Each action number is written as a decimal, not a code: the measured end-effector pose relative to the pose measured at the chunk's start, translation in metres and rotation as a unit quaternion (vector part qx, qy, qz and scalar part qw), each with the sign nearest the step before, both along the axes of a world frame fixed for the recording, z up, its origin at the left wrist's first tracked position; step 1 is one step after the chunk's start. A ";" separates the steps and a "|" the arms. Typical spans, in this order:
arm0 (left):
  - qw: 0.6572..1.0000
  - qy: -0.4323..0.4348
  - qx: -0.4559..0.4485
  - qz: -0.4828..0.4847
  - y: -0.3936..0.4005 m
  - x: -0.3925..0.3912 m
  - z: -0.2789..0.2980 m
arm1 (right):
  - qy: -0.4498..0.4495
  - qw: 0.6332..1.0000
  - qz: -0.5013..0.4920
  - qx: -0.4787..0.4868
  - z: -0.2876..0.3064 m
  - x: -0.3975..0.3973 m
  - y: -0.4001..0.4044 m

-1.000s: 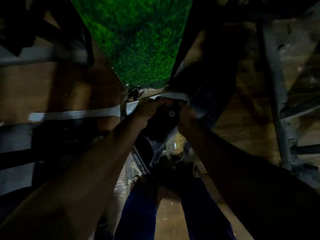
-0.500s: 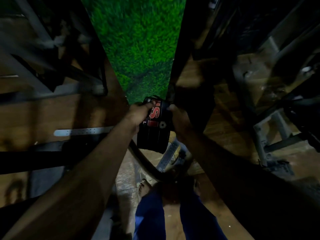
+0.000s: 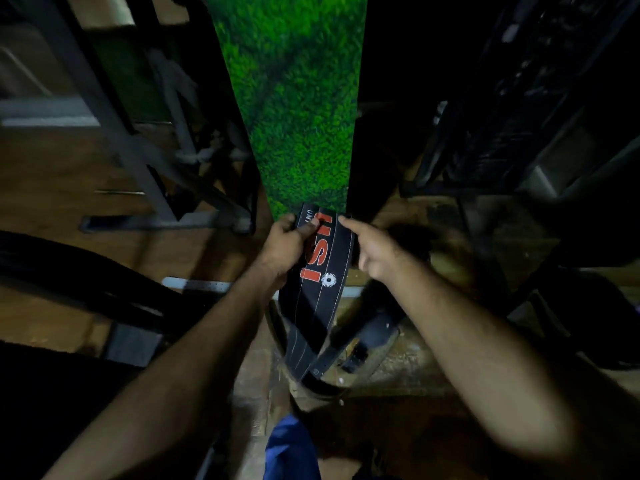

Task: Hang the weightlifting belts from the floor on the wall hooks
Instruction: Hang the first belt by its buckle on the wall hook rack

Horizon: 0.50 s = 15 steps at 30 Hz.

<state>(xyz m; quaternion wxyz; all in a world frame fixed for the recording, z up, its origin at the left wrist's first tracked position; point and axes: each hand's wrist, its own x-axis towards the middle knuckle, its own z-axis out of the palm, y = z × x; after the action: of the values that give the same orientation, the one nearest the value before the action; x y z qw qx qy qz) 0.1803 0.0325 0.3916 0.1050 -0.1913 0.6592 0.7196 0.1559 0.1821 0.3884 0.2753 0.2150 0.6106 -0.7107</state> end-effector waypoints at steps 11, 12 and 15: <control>0.989 0.070 -0.016 0.130 0.007 0.082 0.152 | 0.163 0.957 0.237 -0.040 0.138 0.070 0.023; 0.987 0.099 -0.020 0.123 0.009 0.087 0.160 | 0.166 0.954 0.244 -0.048 0.149 0.078 0.026; 0.979 0.183 -0.019 0.086 0.018 0.101 0.179 | 0.161 0.962 0.207 -0.070 0.174 0.081 0.030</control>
<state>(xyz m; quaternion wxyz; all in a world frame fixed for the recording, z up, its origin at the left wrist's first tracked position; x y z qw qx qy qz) 0.2813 0.0502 0.5708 -0.0832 -0.1140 0.6616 0.7364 0.2367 0.2125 0.5623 0.3293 -0.0530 0.6266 -0.7043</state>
